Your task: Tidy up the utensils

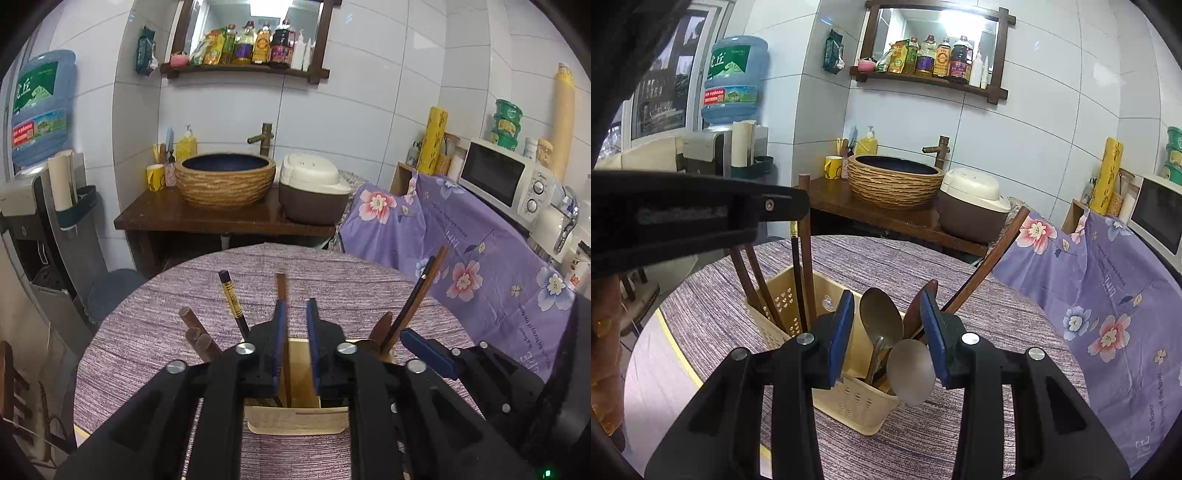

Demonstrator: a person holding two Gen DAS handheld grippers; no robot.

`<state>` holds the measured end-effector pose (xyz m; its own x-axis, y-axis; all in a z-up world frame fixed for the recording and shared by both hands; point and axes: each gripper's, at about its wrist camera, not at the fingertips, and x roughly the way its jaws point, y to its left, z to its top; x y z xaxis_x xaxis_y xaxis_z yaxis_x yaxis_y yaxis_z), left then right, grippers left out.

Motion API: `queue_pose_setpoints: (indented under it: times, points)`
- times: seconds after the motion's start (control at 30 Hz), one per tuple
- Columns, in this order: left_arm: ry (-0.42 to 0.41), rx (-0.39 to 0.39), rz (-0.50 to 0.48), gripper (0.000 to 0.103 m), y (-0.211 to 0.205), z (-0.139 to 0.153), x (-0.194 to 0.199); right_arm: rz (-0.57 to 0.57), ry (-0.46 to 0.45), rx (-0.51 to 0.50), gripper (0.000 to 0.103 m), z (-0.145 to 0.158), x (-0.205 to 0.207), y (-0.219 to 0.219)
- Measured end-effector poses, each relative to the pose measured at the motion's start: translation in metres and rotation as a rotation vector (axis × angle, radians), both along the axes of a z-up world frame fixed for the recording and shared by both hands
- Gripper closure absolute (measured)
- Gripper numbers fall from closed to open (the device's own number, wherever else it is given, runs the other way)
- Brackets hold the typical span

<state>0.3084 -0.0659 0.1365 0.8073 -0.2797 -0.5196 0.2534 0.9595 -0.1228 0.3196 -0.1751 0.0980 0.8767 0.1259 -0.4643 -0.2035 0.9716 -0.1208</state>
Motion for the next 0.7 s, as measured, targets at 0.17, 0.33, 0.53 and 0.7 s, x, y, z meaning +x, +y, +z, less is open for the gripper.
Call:
queue_pose_setpoints:
  times: [0.17, 0.33, 0.53, 0.7]
  points:
    - [-0.138, -0.023, 0.026, 0.044, 0.014, 0.011, -0.042, -0.016, -0.066, 0.053, 0.047, 0.014, -0.027, -0.009]
    - [-0.248, -0.055, 0.061, 0.013, 0.038, 0.002, -0.091, -0.080, -0.152, 0.094, 0.022, 0.022, -0.075, -0.023]
    - [-0.315, -0.084, 0.130, 0.005, 0.075, -0.035, -0.144, -0.142, -0.204, 0.061, 0.006, -0.007, -0.135, -0.033]
    - [-0.301, -0.053, 0.169, 0.005, 0.085, -0.073, -0.178, -0.151, -0.163, 0.017, 0.006, -0.051, -0.172, -0.032]
